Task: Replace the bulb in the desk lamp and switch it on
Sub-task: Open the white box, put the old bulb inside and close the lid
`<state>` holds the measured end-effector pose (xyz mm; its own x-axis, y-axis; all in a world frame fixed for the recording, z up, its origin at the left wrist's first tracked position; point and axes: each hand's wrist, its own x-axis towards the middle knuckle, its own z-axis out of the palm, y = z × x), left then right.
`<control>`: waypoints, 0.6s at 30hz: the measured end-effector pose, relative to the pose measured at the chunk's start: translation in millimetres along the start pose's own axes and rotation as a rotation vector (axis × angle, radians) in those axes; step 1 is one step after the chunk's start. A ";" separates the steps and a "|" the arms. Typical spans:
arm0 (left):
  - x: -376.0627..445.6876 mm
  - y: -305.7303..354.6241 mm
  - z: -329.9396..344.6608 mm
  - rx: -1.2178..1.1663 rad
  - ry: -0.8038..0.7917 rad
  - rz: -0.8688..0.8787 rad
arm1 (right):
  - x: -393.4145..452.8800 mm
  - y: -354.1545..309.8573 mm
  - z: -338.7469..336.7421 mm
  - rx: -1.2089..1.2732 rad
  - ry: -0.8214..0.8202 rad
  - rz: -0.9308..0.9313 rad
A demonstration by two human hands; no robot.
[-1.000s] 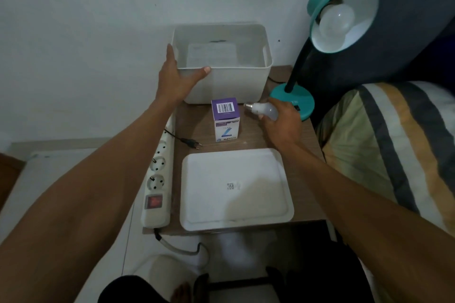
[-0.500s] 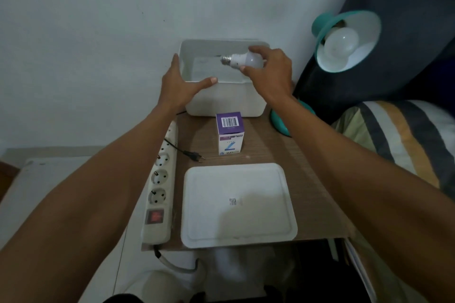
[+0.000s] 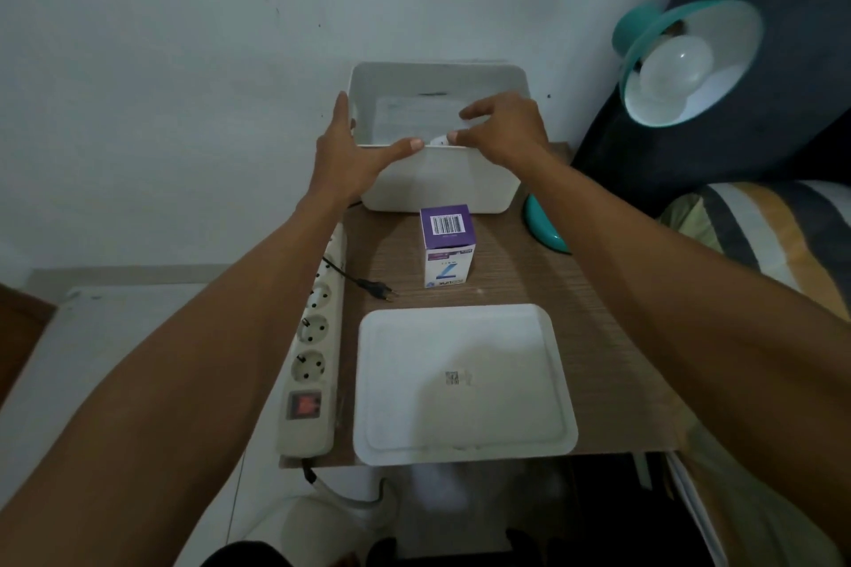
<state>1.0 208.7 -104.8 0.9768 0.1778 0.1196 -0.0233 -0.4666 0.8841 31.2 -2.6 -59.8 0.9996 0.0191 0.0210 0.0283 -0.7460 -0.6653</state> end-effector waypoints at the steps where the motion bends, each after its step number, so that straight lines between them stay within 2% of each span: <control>1: 0.0 1.8 -0.4 0.005 -0.010 -0.007 | -2.1 1.0 0.6 0.018 0.025 0.000; 5: -1.5 10.8 -7.8 0.037 -0.053 -0.060 | -20.3 2.7 -3.9 0.044 0.216 -0.076; 10: -41.2 12.8 -13.2 0.078 0.018 -0.161 | -60.0 13.6 -19.0 0.073 0.422 -0.129; 14: -107.6 4.5 -15.0 0.059 0.054 -0.136 | -105.0 33.0 -24.3 0.077 0.397 -0.020; 18: -176.1 -3.2 -13.0 0.108 -0.015 -0.159 | -163.9 55.2 -14.8 0.071 0.285 0.138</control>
<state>-173.6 190.2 -122.9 0.9695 0.2439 -0.0249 0.1534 -0.5243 0.8376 -131.1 -56.8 -88.9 0.9533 -0.2734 0.1283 -0.0973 -0.6804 -0.7263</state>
